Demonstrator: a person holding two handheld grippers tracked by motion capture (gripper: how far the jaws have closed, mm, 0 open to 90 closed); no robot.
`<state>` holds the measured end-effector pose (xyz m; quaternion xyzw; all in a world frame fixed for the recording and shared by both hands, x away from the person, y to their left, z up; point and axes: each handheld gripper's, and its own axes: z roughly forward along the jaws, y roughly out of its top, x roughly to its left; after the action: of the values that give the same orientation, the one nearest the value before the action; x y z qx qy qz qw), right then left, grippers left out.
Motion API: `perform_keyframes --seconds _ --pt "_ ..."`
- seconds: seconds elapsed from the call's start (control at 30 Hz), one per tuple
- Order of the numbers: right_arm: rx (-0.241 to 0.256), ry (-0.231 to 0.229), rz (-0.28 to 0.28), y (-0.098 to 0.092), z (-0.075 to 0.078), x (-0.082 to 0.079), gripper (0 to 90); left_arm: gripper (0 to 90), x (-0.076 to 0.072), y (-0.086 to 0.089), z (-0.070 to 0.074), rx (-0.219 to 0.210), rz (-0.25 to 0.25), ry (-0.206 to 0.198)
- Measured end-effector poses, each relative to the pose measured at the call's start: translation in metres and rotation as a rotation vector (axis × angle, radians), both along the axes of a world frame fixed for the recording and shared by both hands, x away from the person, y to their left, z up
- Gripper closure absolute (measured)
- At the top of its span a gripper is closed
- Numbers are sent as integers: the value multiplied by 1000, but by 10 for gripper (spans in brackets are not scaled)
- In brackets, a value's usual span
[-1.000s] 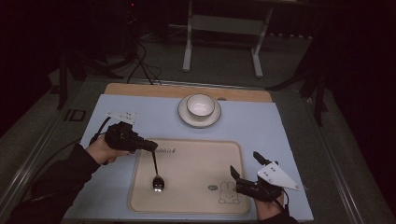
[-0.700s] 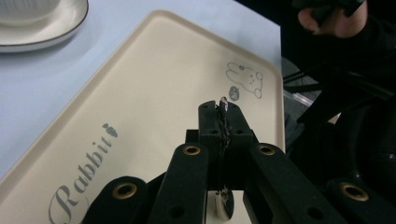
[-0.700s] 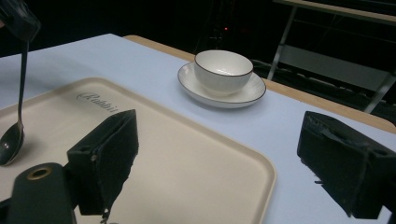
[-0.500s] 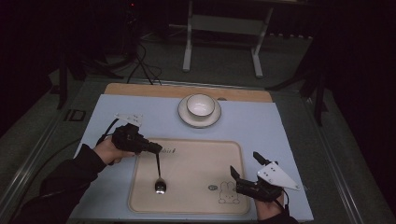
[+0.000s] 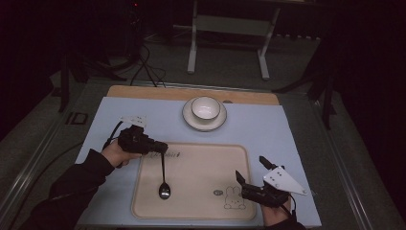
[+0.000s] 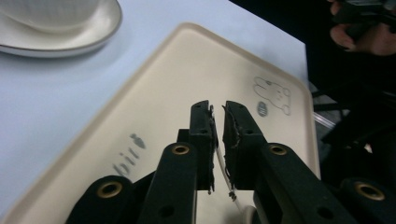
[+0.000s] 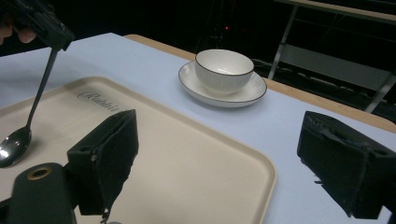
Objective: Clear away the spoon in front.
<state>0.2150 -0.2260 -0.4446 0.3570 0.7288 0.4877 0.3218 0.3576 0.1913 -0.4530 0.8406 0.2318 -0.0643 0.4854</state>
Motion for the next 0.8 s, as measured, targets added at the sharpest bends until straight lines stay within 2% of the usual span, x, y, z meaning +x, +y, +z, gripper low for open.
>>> perform_keyframes --seconds 0.2,0.23,0.57,0.8 --pt "0 1 1 0 0 0 125 804 5 -1 -9 -6 51 -6" --pt "0 1 2 0 0 0 125 803 6 -1 -11 -13 52 6" --pt "-2 3 6 0 0 0 126 803 15 -4 -26 -14 90 24" --pt "0 5 9 0 0 0 126 794 21 -5 -38 -14 143 24"
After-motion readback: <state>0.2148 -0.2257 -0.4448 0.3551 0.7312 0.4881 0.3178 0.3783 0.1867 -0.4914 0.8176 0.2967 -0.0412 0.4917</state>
